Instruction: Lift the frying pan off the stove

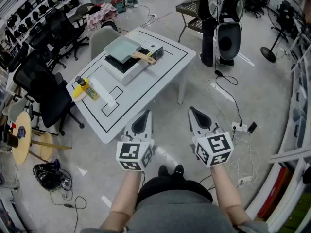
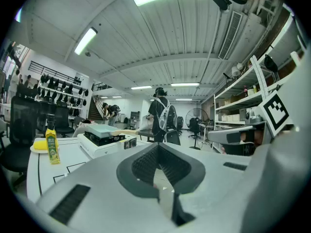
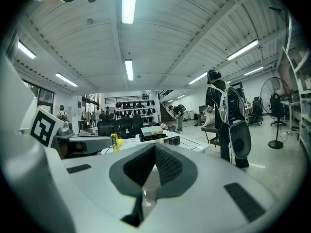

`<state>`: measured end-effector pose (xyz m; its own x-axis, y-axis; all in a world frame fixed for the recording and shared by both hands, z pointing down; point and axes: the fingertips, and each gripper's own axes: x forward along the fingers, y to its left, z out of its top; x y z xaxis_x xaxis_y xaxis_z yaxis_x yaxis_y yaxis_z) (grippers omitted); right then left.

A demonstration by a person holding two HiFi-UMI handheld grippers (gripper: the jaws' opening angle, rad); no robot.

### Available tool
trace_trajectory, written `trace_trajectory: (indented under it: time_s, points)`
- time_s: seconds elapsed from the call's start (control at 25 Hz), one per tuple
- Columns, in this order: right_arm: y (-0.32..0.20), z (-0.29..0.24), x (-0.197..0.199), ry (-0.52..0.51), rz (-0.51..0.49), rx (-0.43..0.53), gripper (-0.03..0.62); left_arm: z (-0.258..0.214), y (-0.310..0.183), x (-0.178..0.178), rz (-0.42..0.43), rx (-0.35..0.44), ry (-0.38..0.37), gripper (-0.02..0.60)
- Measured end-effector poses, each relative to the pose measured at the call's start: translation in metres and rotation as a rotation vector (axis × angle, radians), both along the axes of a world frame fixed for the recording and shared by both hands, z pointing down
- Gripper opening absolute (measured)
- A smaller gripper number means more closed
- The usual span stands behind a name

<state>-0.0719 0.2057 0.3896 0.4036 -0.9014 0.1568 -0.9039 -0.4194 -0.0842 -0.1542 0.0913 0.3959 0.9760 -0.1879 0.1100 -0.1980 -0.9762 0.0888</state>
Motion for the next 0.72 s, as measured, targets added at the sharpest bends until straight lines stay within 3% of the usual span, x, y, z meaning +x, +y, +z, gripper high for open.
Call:
trace_trajectory:
  time_s: [0.4, 0.72]
  points:
    - [0.005, -0.007, 0.001, 0.019, -0.014, 0.022, 0.003, -0.001, 0.002, 0.000, -0.012, -0.004, 0.006, 0.006]
    - [0.012, 0.000, 0.011, -0.023, -0.047, 0.032, 0.003, 0.004, 0.001, 0.006, -0.031, -0.017, -0.007, 0.006]
